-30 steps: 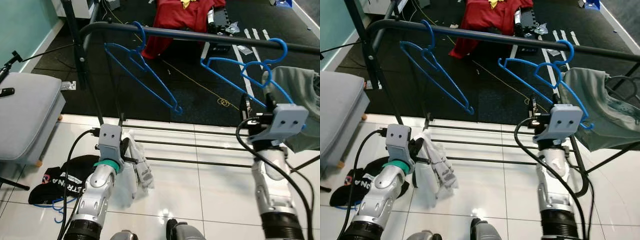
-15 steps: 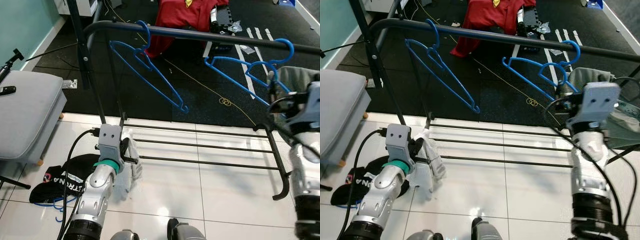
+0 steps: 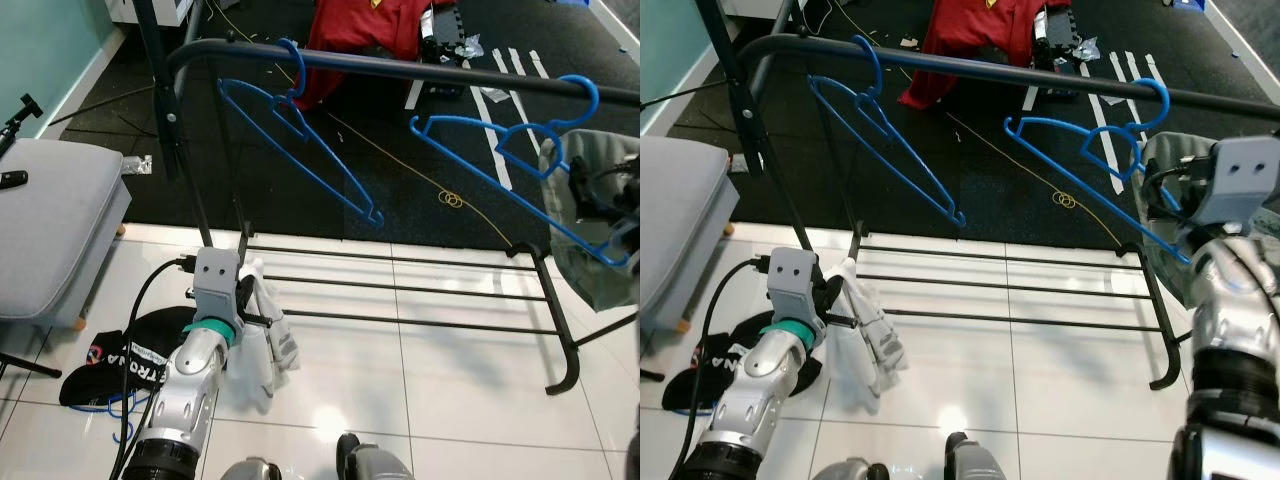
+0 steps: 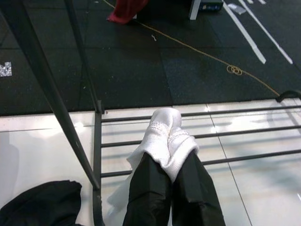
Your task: Hang hanger
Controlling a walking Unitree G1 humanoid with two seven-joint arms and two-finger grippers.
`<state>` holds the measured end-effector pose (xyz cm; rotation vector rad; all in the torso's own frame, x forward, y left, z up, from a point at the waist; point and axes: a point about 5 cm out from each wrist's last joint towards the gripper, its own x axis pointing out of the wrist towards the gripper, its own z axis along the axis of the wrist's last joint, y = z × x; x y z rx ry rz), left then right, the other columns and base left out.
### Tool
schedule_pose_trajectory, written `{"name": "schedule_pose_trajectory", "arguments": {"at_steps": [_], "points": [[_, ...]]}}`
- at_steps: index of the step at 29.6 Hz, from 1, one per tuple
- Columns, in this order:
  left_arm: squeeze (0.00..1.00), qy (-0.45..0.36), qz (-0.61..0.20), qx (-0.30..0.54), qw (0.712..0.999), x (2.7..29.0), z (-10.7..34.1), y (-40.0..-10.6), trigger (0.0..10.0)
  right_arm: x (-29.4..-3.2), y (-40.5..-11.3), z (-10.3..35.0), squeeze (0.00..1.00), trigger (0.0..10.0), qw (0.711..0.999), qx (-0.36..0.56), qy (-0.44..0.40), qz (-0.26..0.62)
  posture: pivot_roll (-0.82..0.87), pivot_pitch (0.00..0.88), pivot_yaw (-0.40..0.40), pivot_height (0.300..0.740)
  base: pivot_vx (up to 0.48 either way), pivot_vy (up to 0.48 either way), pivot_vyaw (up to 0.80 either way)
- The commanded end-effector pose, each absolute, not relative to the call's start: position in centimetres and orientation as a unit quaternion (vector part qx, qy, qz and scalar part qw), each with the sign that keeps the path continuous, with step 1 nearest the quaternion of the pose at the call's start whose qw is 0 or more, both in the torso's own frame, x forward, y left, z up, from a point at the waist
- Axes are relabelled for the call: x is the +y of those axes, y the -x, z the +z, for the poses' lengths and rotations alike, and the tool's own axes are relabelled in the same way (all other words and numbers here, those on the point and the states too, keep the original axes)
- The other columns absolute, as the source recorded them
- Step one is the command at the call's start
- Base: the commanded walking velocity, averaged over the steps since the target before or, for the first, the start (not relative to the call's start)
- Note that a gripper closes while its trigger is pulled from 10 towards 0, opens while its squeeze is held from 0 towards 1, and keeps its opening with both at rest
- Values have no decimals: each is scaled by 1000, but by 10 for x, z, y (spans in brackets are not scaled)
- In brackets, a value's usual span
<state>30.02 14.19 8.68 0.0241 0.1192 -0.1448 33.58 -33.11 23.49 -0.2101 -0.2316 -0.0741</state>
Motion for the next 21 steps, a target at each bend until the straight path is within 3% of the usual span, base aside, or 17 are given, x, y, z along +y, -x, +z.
{"name": "schedule_pose_trajectory", "arguments": {"at_steps": [1,13,21], "points": [[0,-15,-70,60,996,143,87,-298,10000,-333,-336,230,0,10000,991,-100,93,-12,-41,148,14,740,0,0,0],[0,-21,-62,59,996,152,89,-292,10000,-316,-350,236,0,10000,980,-78,112,144,-30,172,10,740,0,0,0],[0,-23,-63,60,996,152,89,-292,10000,-317,-356,241,0,10000,980,-64,132,137,-29,178,11,740,0,0,0]]}}
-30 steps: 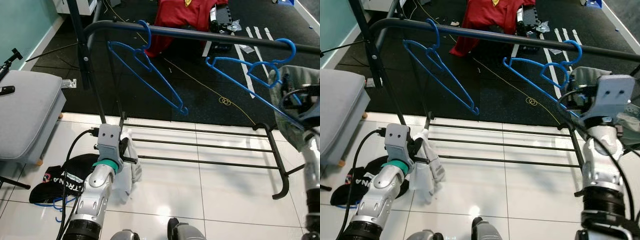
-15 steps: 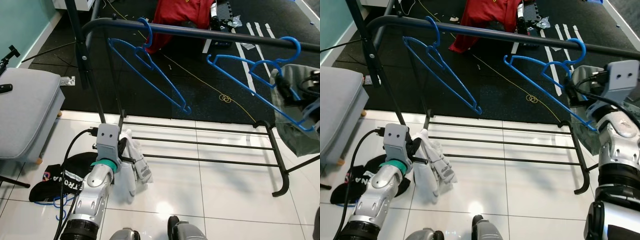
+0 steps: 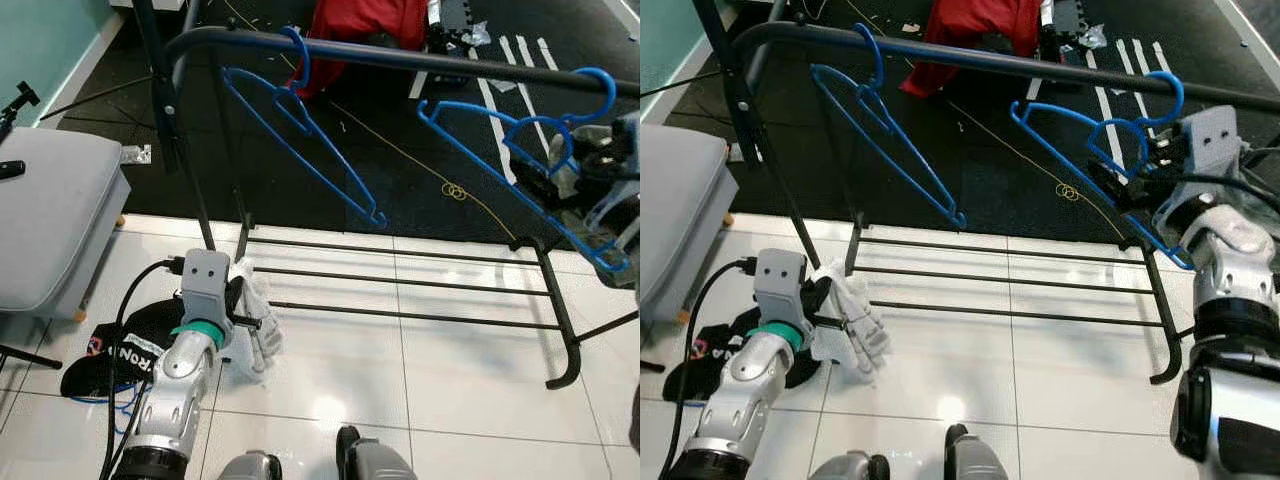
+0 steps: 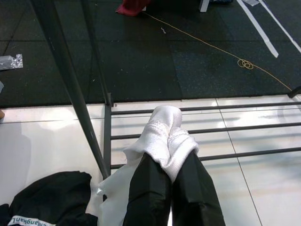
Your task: Hang hanger
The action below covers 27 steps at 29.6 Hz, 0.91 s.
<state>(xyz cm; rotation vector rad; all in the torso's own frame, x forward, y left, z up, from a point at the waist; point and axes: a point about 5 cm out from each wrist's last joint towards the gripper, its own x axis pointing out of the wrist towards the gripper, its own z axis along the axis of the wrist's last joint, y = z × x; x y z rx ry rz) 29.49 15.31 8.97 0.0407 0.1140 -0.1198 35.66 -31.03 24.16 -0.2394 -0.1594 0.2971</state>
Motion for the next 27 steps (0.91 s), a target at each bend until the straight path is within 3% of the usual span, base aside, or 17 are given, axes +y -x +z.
{"name": "schedule_pose_trajectory", "arguments": {"at_steps": [1,14,16,17,20,21,27], "points": [[0,-23,-63,60,996,152,89,-292,10000,-317,-356,241,0,10000,980,-64,132,137,-29,178,11,740,0,0,0],[0,-27,-56,62,996,157,89,-291,10000,-305,-373,260,0,10000,979,-44,129,149,-19,178,-12,740,0,0,0],[0,-27,-55,63,996,157,89,-290,10000,-305,-374,262,0,9569,980,-45,128,148,-19,177,-12,740,0,0,0],[0,-27,-54,63,996,157,88,-290,10000,-305,-374,264,0,6706,980,-46,127,146,-19,177,-10,740,0,0,0],[0,-27,-54,63,996,157,88,-290,10000,-305,-374,264,0,6706,980,-46,127,146,-19,177,-10,740,0,0,0],[0,-27,-54,63,996,157,88,-290,10000,-305,-375,266,0,0,981,-46,125,142,-21,175,-11,740,0,0,0],[0,-26,-56,64,996,156,88,-291,10000,-306,-376,264,0,0,983,-33,120,138,-22,172,-12,740,0,0,0]]}}
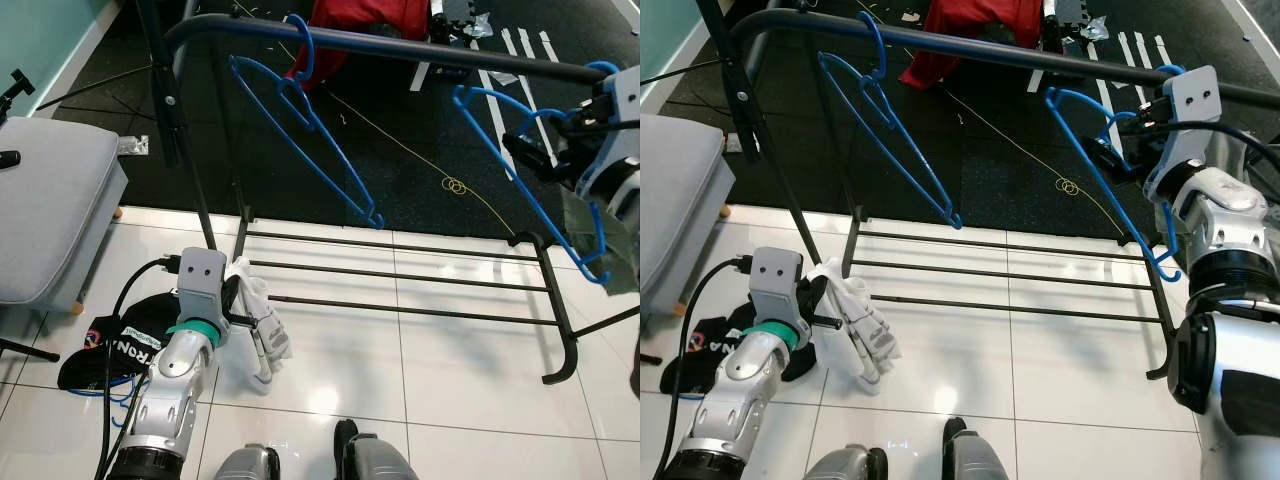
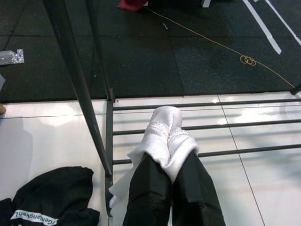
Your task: Hang hanger
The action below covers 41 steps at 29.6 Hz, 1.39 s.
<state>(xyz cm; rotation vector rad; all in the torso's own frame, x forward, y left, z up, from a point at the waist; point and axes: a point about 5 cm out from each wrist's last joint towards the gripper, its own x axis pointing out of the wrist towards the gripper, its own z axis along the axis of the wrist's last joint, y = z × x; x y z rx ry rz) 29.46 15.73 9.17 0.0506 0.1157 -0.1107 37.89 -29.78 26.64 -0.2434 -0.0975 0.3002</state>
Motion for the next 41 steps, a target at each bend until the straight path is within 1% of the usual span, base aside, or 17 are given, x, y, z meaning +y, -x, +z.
{"name": "schedule_pose_trajectory", "arguments": {"at_steps": [1,23,35,41], "points": [[0,-25,-57,65,996,155,88,-291,10000,-307,-376,261,0,0,983,-22,121,135,-22,172,-12,740,0,0,0],[0,-26,-67,67,995,151,88,-293,10000,-309,-376,258,0,0,985,-10,125,122,-25,161,-10,740,0,0,0],[0,-28,-68,62,995,151,91,-296,10000,-309,-377,263,0,0,984,-20,131,120,-27,145,-4,740,0,0,0],[0,-27,-69,61,995,150,91,-296,10000,-305,-378,268,0,0,982,-49,135,126,-28,138,-10,740,0,0,0]]}}
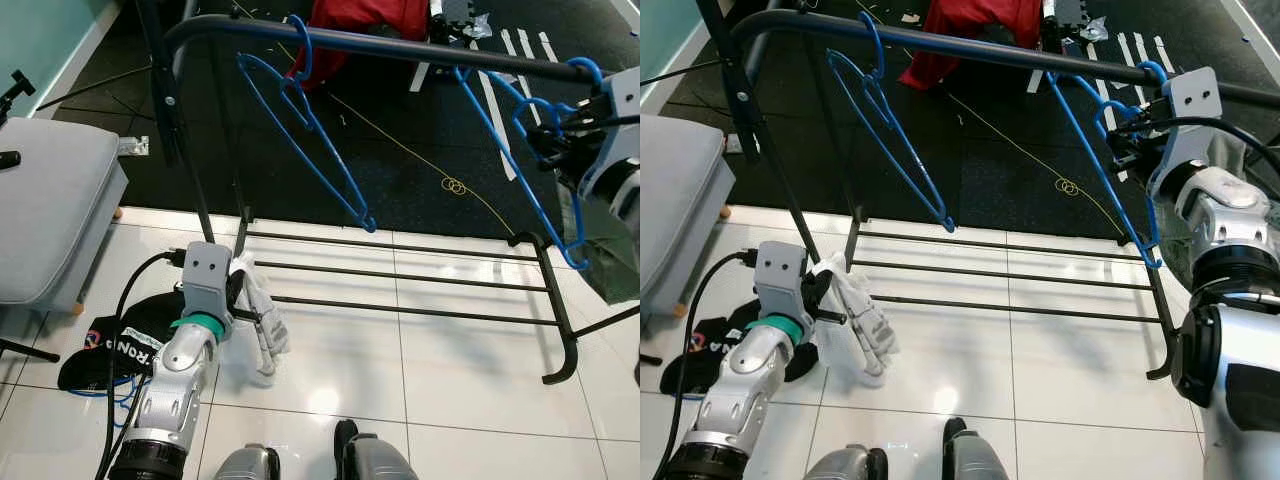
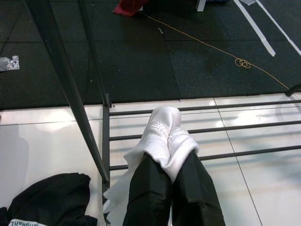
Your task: Hang hanger
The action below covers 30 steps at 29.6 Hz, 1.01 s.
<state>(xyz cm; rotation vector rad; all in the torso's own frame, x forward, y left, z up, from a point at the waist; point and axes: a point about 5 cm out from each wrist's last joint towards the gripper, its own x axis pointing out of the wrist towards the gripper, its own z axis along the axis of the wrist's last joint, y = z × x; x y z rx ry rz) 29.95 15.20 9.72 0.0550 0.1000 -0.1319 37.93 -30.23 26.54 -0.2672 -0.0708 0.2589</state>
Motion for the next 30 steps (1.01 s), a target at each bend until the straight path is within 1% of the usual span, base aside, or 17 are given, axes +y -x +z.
{"name": "schedule_pose_trajectory", "arguments": {"at_steps": [1,3,4,6,13,15,16,23,24,25,28,30], "points": [[0,-27,-69,61,995,150,91,-296,10000,-305,-378,268,0,0,982,-49,135,126,-28,138,-10,740,0,0,0],[0,-27,-68,60,995,150,91,-296,10000,-298,-379,274,0,0,977,-93,149,120,-27,135,-6,740,0,0,0],[0,-27,-68,60,995,150,91,-296,10000,-298,-379,274,0,0,977,-93,149,120,-27,135,-6,740,0,0,0],[0,-27,-70,60,995,149,91,-296,10000,-291,-379,277,0,0,972,-124,163,115,-29,129,2,740,0,0,0],[0,-27,-76,60,995,147,91,-296,10000,-285,-379,273,0,0,967,-135,175,124,-33,124,12,740,0,0,0],[0,-28,-79,60,995,146,91,-297,10000,-282,-378,269,0,0,965,-133,186,131,-36,126,14,740,0,0,0],[0,-29,-83,59,994,145,92,-298,10000,-278,-376,259,0,0,958,-119,212,150,-39,130,17,740,0,0,0],[0,-30,-84,59,994,144,92,-299,10000,-276,-375,249,0,0,958,-102,214,159,-43,135,18,740,0,0,0],[0,-29,-85,60,994,144,91,-299,10000,-276,-372,235,0,0,960,-84,208,165,-46,136,20,740,0,0,0],[0,-29,-85,60,994,144,91,-299,10000,-276,-372,235,0,0,960,-84,208,165,-46,136,20,740,0,0,0],[0,-30,-89,63,994,143,90,-298,10000,-275,-363,202,0,0,965,-36,193,172,-49,138,23,740,0,0,0],[0,-29,-89,63,994,143,90,-298,10000,-275,-362,197,0,0,966,-29,191,172,-49,138,23,740,0,0,0]]}}
